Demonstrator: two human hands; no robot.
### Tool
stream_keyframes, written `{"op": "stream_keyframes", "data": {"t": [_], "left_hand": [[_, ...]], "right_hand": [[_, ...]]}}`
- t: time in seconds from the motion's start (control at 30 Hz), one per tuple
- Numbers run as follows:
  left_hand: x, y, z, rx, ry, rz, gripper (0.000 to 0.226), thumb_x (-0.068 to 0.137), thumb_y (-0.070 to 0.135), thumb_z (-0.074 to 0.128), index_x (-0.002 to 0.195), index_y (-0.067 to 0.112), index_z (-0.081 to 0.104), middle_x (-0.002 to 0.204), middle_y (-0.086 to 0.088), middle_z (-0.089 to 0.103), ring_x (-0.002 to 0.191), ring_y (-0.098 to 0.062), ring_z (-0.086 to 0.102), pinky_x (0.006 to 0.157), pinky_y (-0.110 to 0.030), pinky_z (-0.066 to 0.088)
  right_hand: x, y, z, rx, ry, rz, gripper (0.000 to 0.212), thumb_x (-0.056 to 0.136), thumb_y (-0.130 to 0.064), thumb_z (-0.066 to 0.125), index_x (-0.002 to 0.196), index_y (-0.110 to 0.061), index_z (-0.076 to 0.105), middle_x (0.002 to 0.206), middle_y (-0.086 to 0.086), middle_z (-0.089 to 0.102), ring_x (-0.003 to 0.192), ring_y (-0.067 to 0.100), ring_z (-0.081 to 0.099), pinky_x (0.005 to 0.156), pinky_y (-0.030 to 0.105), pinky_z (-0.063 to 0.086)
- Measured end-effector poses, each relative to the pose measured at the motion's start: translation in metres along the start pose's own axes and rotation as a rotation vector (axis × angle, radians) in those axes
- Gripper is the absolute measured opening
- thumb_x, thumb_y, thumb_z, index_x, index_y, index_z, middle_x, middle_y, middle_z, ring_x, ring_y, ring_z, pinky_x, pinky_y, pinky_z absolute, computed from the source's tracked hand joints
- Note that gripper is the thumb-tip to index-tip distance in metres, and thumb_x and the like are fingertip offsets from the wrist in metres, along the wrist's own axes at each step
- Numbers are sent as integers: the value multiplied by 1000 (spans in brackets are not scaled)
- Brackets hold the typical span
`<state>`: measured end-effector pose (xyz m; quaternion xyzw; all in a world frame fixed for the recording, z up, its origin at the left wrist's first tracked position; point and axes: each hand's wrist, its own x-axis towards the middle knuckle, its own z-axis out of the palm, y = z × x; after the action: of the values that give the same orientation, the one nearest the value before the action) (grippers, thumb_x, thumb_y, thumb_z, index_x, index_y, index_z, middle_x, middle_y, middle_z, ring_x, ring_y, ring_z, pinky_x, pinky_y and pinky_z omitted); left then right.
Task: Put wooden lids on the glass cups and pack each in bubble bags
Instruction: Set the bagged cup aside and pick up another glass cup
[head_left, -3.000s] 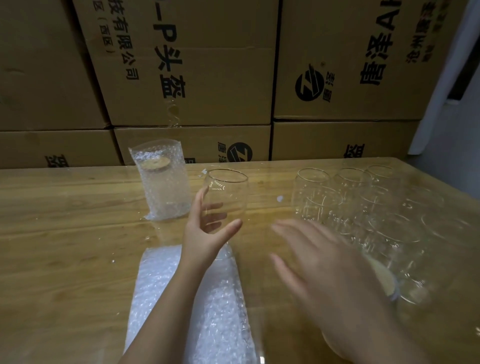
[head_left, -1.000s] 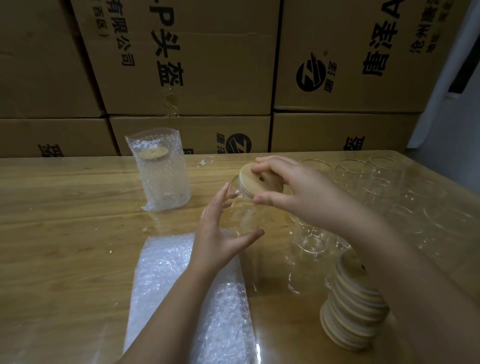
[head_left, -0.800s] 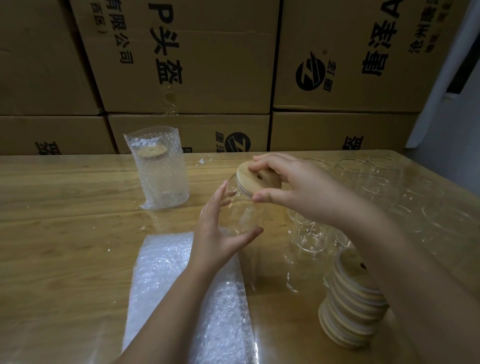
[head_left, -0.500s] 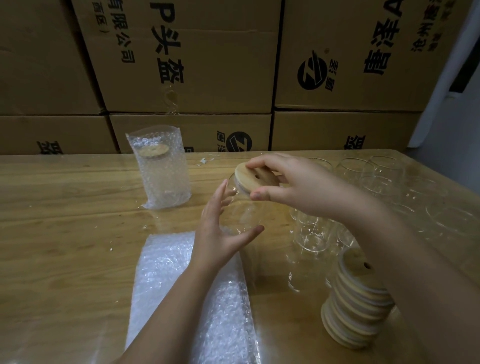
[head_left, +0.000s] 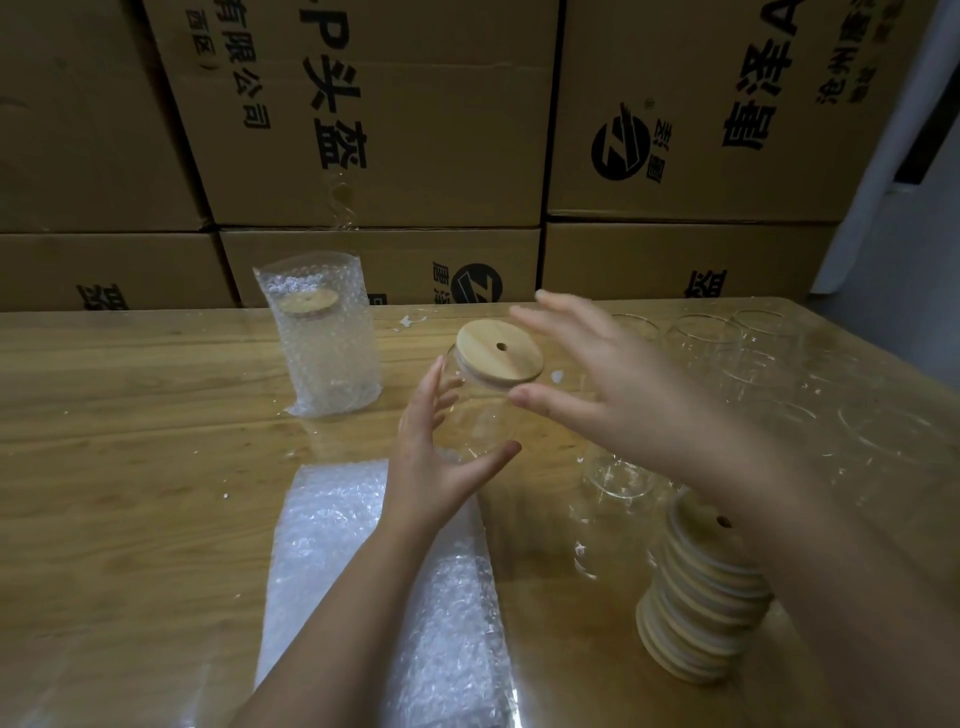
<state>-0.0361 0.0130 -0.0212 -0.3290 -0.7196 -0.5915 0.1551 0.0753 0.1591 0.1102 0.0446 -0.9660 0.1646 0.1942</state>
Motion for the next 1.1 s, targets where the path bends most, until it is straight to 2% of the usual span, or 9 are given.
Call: {"op": "stream_keyframes", "data": {"t": [0.1,0.23,0.3,0.37,0.47,0.53,0.7,0.97,1.1], "left_hand": [[1,-1,-1,-8,14,-22,98,59,63,76,138,60,19,129,26,47,119,1,50,96,-11,38],[1,-1,-1,-18,24,-39,97,58,63,76,135,64,18,128,28,47,119,5,50,94,-8,38],[2,-1,-1,-22,25,-42,98,58,63,77,136,63,18,128,25,48,118,4,50,95,-11,39],[2,0,0,-25,18,-45,99,58,63,77,137,61,18,128,26,48,118,3,50,97,-17,41],[1,0,0,-28,6,-55,99,56,66,76,136,63,18,127,32,46,119,5,49,97,-20,41],[0,1,0,-26,2,-59,99,55,69,76,135,66,17,126,35,45,119,7,49,96,-16,40],[0,0,1,-39,7,-69,98,56,70,76,134,68,17,126,34,47,119,5,49,93,-5,38],[0,-1,-1,-42,5,-71,99,55,67,79,135,64,20,127,35,47,120,4,49,94,-7,38],[0,4,-3,50,52,-79,91,50,71,76,124,69,22,127,37,42,122,1,46,98,-19,36]], "right_hand": [[-54,10,-5,50,406,-59,54,90,-53,49,139,-34,38,135,-18,43,112,-7,45,93,7,33],[-139,17,40,381,772,179,38,76,-56,67,103,-40,46,81,-13,51,60,4,50,56,7,40],[-168,26,67,463,712,448,58,54,-52,80,100,-47,46,74,-9,55,46,10,47,41,12,37],[-188,46,87,382,441,683,96,39,-34,92,121,-43,44,87,-3,61,49,9,49,48,19,45],[-186,65,94,290,71,819,114,50,-29,94,144,-13,32,131,12,46,112,21,53,93,33,46],[-177,68,96,221,13,793,97,59,-33,89,138,-9,37,126,5,43,126,22,43,99,32,38],[-151,65,96,113,-4,759,66,68,-40,83,114,-9,48,110,3,43,100,19,52,80,28,41],[-145,52,92,115,4,797,76,71,-31,82,131,-7,43,127,10,46,104,22,57,85,33,43],[-155,20,92,29,434,531,47,65,-27,84,100,-10,58,92,6,56,72,4,50,55,22,38]]}}
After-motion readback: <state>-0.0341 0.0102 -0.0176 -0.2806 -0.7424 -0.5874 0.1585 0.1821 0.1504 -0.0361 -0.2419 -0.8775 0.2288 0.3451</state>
